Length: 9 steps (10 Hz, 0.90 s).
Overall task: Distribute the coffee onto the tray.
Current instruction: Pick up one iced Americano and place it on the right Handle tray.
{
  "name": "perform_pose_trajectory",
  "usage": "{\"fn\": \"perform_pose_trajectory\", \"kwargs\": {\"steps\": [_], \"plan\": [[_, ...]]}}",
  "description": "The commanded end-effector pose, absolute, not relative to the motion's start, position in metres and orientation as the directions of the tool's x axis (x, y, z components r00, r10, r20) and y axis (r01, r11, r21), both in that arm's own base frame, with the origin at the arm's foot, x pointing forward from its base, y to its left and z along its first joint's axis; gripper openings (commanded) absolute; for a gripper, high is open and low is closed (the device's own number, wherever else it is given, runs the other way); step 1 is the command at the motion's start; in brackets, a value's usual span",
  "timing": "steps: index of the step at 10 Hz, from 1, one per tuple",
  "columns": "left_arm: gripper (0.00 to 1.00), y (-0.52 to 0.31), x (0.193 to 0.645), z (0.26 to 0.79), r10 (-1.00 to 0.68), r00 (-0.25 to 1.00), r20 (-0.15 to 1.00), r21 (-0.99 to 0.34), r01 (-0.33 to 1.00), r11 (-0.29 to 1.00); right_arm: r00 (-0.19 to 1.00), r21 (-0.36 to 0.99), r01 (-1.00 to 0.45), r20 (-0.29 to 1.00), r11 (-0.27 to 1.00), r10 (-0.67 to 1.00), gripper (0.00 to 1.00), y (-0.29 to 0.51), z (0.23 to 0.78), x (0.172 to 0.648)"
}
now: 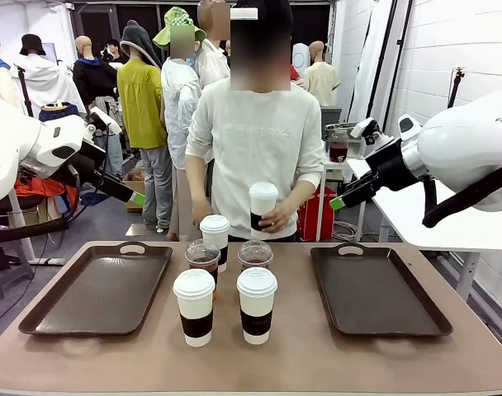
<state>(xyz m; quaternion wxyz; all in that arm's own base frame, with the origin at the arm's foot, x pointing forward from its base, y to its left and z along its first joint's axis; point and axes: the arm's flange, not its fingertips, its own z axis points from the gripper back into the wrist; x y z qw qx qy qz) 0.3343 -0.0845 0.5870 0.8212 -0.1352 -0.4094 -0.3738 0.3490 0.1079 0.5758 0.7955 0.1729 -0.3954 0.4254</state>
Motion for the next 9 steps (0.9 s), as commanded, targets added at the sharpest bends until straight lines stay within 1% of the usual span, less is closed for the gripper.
{"fn": "perform_pose_trajectory", "kwargs": {"steps": [1, 4, 5, 6, 8, 9], "plan": [[1.00, -0.084, 0.334, 0.588, -0.500, 0.384, 0.777, 0.081, 0.726, 0.683, 0.325, -0.061, -0.814, 0.776, 0.578, 0.540, 1.00, 0.108, 0.576, 0.349], [1.00, -0.084, 0.334, 0.588, -0.500, 0.384, 0.777, 0.081, 0.726, 0.683, 0.259, -0.106, -0.875, 0.721, 0.472, 0.643, 1.00, 0.099, 0.596, 0.406], [1.00, -0.084, 0.334, 0.588, -0.500, 0.384, 0.777, 0.081, 0.726, 0.683, 0.192, -0.118, -0.915, 0.713, 0.385, 0.674, 1.00, 0.096, 0.594, 0.423], [1.00, -0.084, 0.334, 0.588, -0.500, 0.384, 0.777, 0.081, 0.726, 0.683, 0.157, -0.120, -0.933, 0.713, 0.339, 0.683, 1.00, 0.091, 0.587, 0.441], [1.00, -0.084, 0.334, 0.588, -0.500, 0.384, 0.777, 0.081, 0.726, 0.683, 0.050, -0.118, -0.970, 0.759, 0.213, 0.650, 1.00, 0.089, 0.566, 0.463], [1.00, -0.084, 0.334, 0.588, -0.500, 0.384, 0.777, 0.081, 0.726, 0.683, 0.046, -0.101, -0.975, 0.778, 0.198, 0.626, 1.00, 0.088, 0.553, 0.469]]}}
